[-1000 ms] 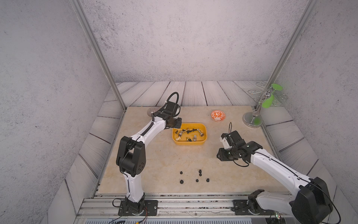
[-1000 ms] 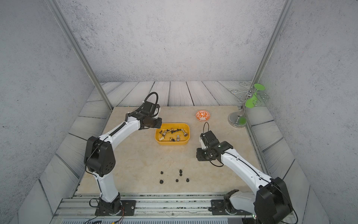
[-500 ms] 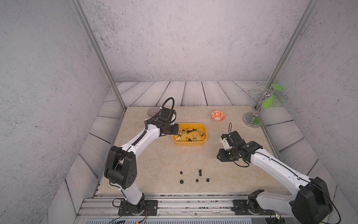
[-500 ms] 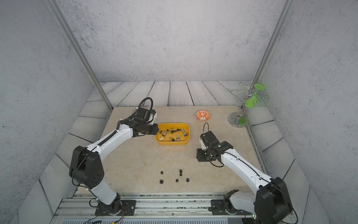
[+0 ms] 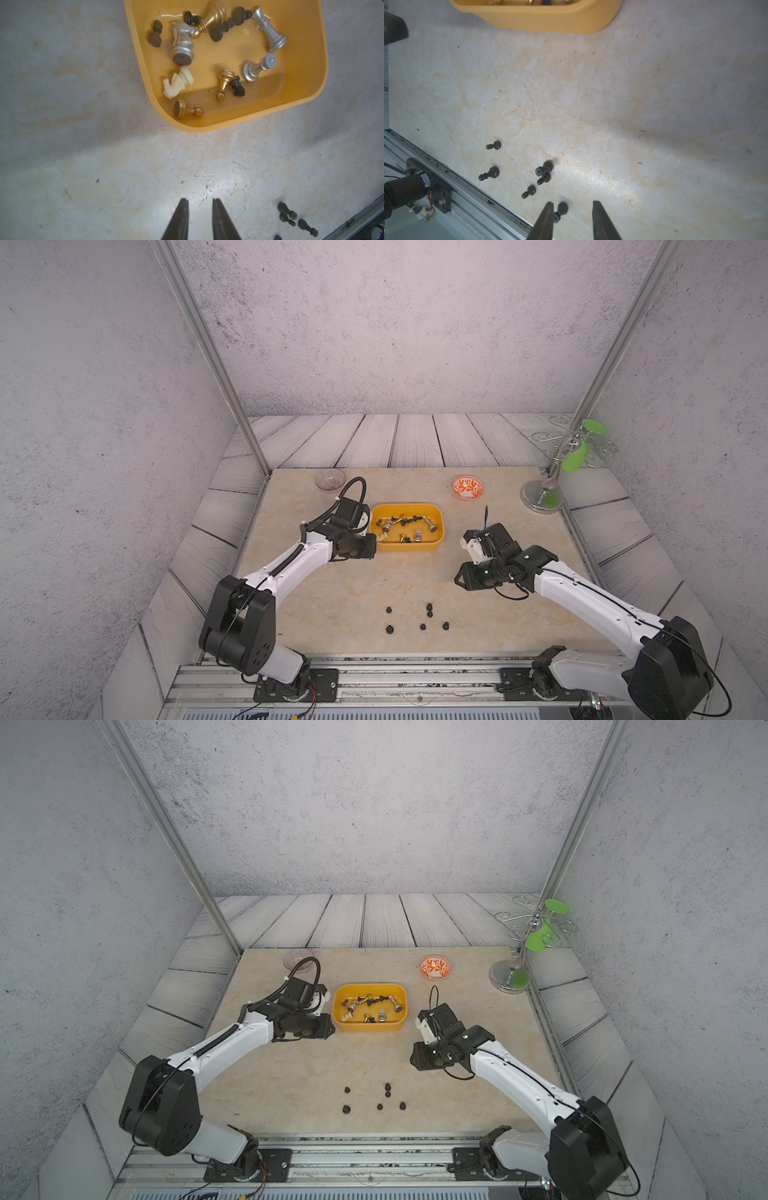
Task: Put the chess pieces into the storage box
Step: Pick up the chess piece at the center of the board.
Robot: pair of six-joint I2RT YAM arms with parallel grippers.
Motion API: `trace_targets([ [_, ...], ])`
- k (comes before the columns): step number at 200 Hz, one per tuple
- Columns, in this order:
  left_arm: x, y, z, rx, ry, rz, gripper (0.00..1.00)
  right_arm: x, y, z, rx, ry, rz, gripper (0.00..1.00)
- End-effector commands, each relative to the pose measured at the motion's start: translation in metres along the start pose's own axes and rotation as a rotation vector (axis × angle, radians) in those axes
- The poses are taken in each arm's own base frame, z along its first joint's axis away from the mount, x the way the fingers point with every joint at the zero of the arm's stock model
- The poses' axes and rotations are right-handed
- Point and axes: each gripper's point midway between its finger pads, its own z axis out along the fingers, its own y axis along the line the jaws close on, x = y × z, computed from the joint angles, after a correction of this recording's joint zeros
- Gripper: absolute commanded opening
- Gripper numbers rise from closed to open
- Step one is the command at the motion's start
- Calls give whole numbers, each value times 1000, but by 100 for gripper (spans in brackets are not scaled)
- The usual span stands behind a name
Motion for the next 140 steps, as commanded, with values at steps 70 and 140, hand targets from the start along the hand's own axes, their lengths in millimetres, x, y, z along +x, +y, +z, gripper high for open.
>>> trace_targets([
  [70,39,-8,0,49,34,-45,24,24,33,35,-31,105,-80,33],
  [140,59,-14,6,53,61,-63,25,35,44,50,7,161,-155,33],
])
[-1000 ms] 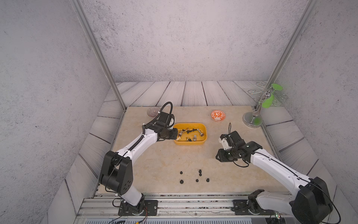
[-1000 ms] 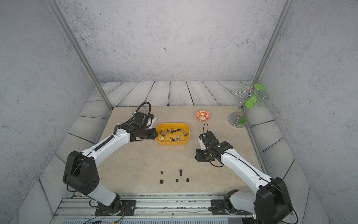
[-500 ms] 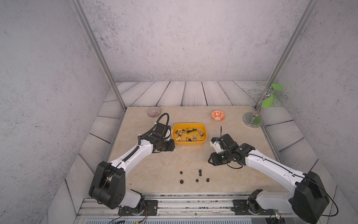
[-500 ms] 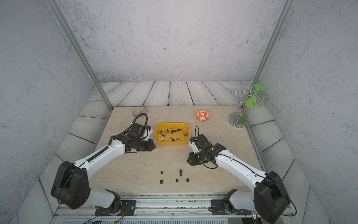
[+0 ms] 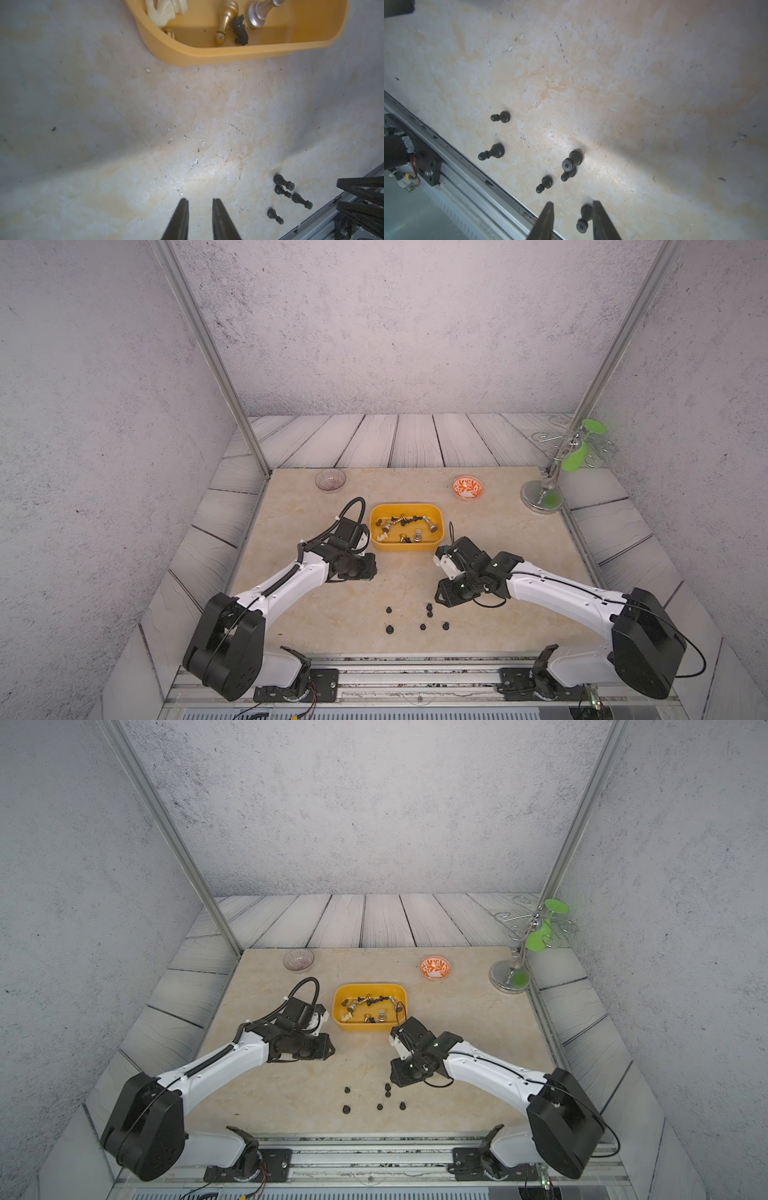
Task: Put the chess pieces into the storage box
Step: Pick up the chess piece at the center of the board.
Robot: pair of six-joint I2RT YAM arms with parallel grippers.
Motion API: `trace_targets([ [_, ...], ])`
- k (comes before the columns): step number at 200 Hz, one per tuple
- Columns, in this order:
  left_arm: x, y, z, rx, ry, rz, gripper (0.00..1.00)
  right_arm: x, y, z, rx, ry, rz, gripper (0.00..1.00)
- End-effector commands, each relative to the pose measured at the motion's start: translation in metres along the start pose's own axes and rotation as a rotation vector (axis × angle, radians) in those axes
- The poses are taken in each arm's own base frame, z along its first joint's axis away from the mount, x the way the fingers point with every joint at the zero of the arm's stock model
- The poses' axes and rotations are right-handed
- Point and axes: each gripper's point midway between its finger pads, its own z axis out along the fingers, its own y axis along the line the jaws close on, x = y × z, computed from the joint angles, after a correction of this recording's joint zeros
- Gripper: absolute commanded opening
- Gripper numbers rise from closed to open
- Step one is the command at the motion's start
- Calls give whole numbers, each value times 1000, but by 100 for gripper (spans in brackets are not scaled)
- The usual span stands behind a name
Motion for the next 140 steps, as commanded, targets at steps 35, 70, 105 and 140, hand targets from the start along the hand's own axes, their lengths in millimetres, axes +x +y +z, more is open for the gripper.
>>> trace_targets([
  [35,8,-9,5,9,11,5,24,-6,11,14,49,27,-54,33],
  [70,10,-11,9,0,22,16,24,-11,12,20,109,36,-79,33],
  [105,12,-13,11,-3,28,21,25,-11,9,26,159,62,-89,33],
  [140,13,-14,11,-2,29,25,24,-7,9,33,173,95,-98,33],
])
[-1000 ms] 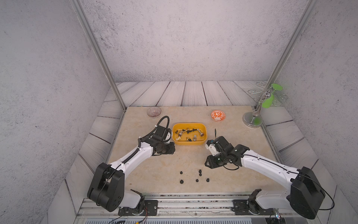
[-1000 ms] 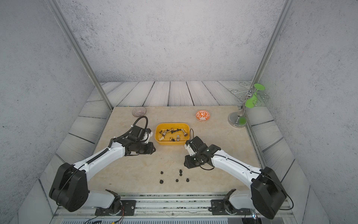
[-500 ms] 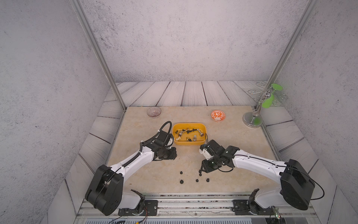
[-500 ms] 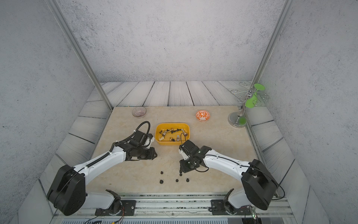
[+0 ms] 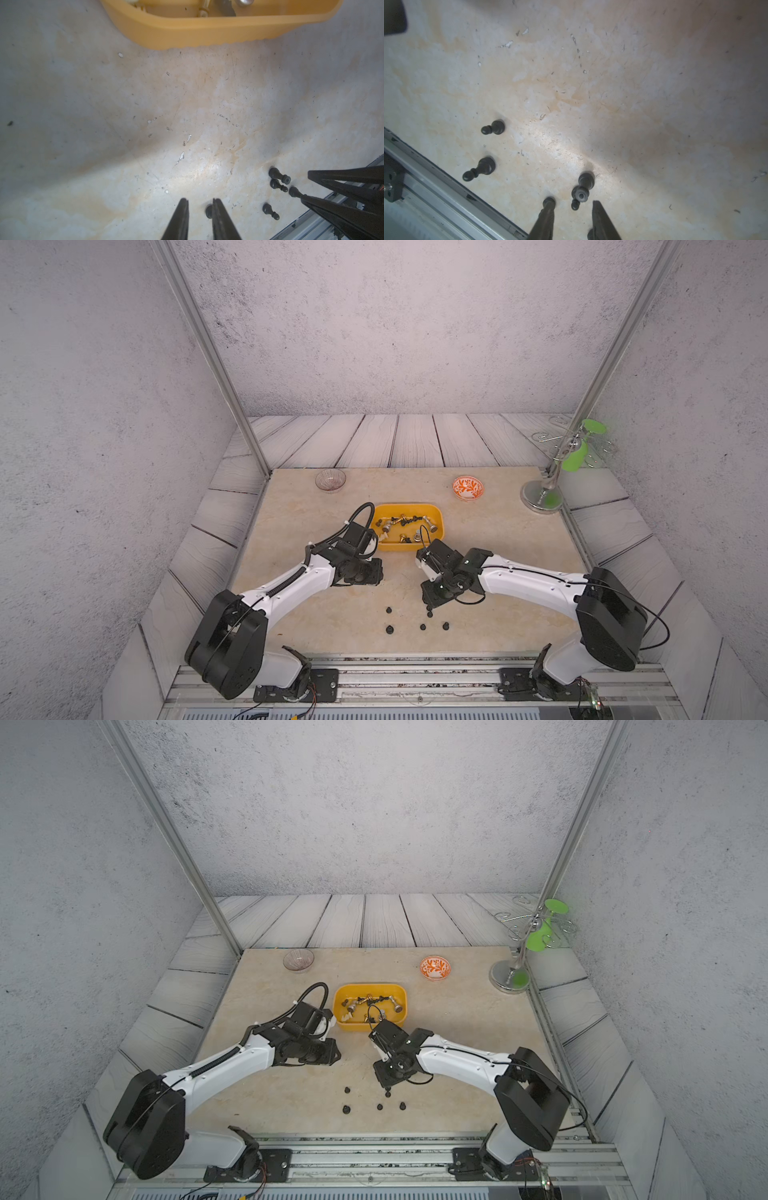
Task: Put the chess pieces into the storage box
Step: Pick up the chess piece at the center of the board.
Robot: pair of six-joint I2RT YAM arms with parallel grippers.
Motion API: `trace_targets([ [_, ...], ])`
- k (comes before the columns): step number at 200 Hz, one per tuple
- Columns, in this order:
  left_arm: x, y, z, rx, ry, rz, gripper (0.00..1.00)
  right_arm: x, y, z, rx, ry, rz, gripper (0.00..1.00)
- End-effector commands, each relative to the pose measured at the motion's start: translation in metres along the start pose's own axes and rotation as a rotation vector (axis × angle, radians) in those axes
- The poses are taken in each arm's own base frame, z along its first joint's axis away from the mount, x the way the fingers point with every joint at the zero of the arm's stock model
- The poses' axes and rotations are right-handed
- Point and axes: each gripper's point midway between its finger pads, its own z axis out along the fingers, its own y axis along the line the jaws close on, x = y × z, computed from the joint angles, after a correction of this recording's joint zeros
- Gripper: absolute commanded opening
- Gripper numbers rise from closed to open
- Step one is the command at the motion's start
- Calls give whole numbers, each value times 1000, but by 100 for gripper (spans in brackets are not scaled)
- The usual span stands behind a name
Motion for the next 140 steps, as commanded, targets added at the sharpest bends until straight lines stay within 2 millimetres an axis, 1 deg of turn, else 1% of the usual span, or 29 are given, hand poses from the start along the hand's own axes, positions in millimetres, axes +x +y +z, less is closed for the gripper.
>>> trace_targets([
  [1,1,1,3,-12,3,-2,25,6,-6,8,50,46,-8,33],
  [54,2,0,3,-9,4,0,25,12,-5,23,64,80,-7,32],
  [114,3,0,3,-11,5,7,25,13,-8,32,88,96,0,30],
  [140,3,0,3,-13,2,9,25,11,-9,33,99,92,4,29],
])
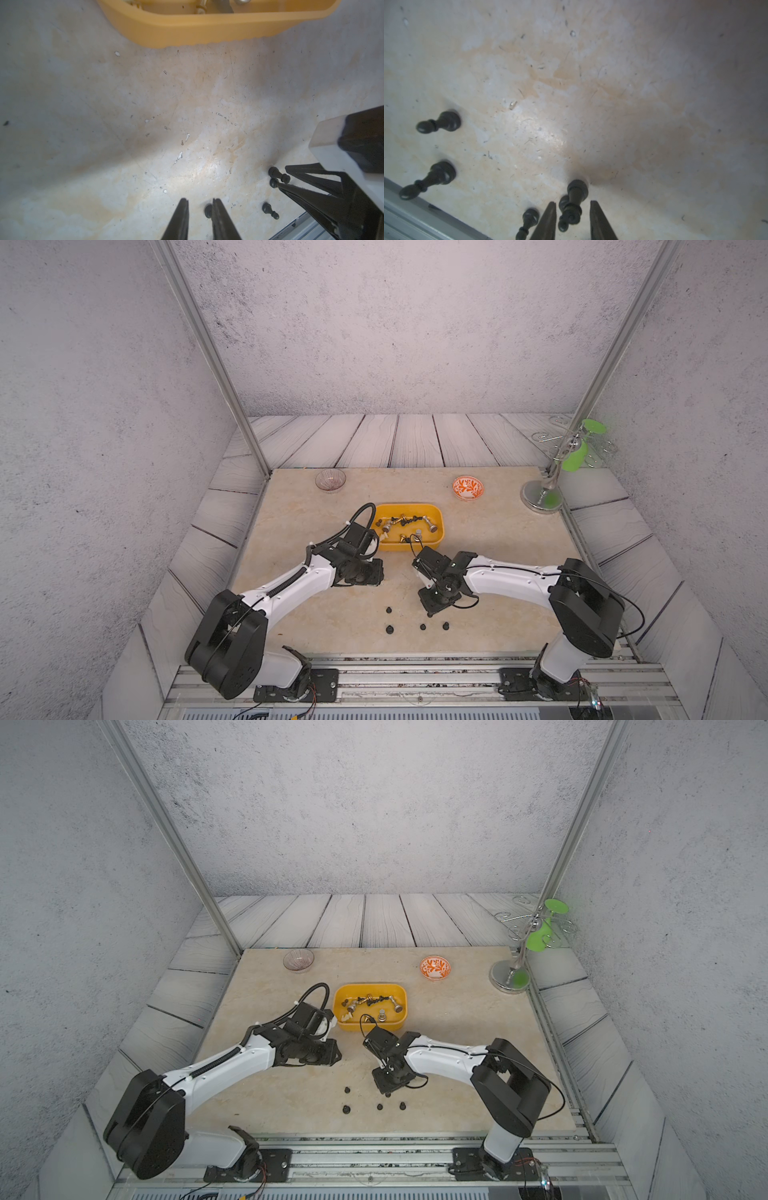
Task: Put the chess pieces into the storage box
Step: Pick up the chess piece at the center of the board.
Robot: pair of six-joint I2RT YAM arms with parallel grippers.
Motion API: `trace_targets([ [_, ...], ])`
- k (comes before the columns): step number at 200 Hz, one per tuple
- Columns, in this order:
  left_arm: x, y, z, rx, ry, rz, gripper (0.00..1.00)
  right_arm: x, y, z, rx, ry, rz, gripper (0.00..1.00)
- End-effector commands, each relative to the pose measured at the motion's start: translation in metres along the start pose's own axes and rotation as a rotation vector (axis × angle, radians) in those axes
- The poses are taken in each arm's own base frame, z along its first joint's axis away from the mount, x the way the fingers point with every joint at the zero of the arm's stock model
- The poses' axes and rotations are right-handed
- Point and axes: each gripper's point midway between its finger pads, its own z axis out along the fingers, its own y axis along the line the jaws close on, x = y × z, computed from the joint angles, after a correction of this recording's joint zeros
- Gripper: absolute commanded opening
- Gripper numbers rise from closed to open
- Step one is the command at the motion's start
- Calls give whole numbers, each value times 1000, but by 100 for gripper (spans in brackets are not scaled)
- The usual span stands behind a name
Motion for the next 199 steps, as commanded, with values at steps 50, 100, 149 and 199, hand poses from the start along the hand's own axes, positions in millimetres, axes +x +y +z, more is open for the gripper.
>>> trace_targets([
  [50,3,2,1,-13,0,9,25,-12,-1,4,37,-12,14,25],
  [100,6,4,-1,-20,-1,12,25,-7,-4,8,53,11,18,23],
  [149,5,3,-1,-20,-3,11,25,-2,-9,10,77,28,18,23],
  [199,5,3,-1,-21,-2,10,25,1,-10,11,83,40,12,20],
])
